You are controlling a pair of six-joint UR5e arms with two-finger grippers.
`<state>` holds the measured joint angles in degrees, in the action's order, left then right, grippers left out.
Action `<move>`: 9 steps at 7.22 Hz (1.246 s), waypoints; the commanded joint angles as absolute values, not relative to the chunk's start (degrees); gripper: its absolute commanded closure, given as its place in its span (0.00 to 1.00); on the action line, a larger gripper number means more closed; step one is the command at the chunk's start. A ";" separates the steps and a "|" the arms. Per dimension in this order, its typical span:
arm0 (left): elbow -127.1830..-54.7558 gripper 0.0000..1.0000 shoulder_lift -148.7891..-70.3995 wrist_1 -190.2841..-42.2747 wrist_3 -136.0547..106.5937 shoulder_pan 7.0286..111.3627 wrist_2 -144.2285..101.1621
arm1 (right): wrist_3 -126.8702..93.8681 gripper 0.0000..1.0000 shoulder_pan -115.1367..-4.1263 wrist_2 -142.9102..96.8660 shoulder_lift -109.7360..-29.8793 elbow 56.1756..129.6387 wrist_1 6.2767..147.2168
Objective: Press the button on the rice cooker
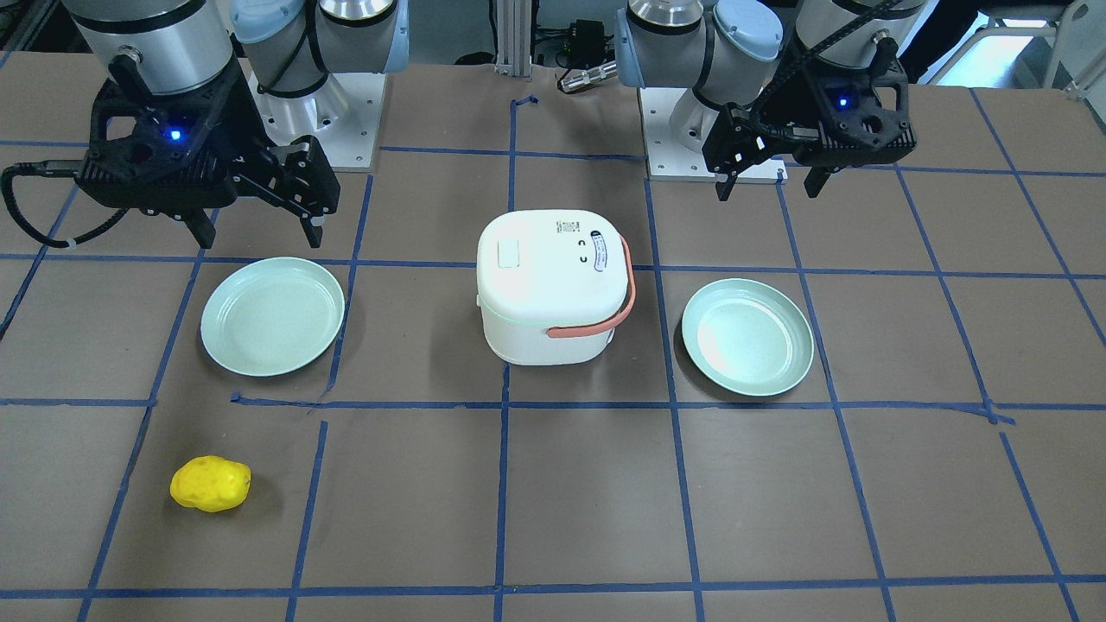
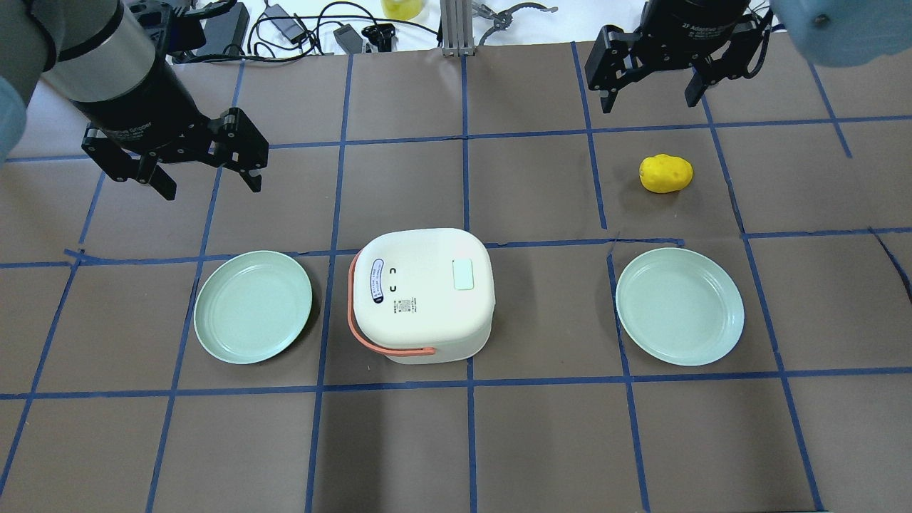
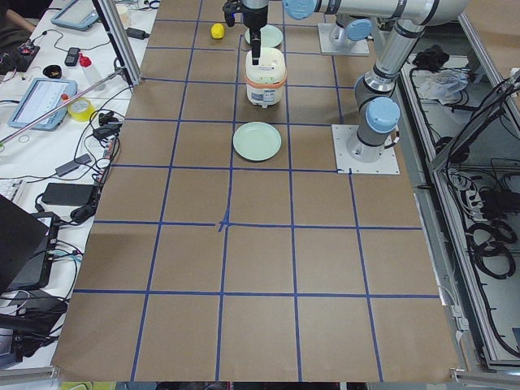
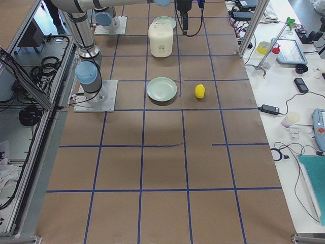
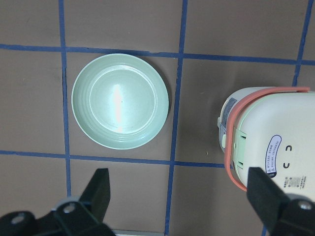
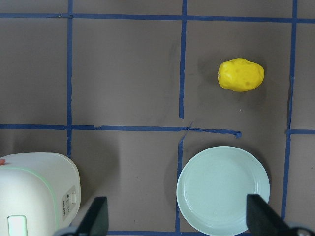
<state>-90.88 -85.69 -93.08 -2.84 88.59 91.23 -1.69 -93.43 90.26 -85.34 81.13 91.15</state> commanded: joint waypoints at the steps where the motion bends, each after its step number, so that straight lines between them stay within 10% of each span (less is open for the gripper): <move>1: -90.88 0.00 -85.69 -93.08 -2.90 88.59 91.23 | -1.93 0.00 -93.52 90.44 -85.34 81.21 91.06; 4: -90.88 0.00 -85.69 -93.08 -2.90 88.59 91.23 | -2.90 0.19 -94.04 90.00 -85.43 81.47 89.66; 6: -90.88 0.00 -85.69 -93.08 -2.81 88.59 91.23 | -5.80 0.96 -95.79 89.56 -85.25 82.96 89.82; 9: -90.88 0.00 -85.69 -93.08 -2.81 88.59 91.23 | -17.12 1.00 -101.15 89.48 -85.08 88.14 92.10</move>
<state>-90.88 -85.69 -93.08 -2.87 88.59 91.23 -13.28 -99.58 89.61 -85.09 86.05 90.94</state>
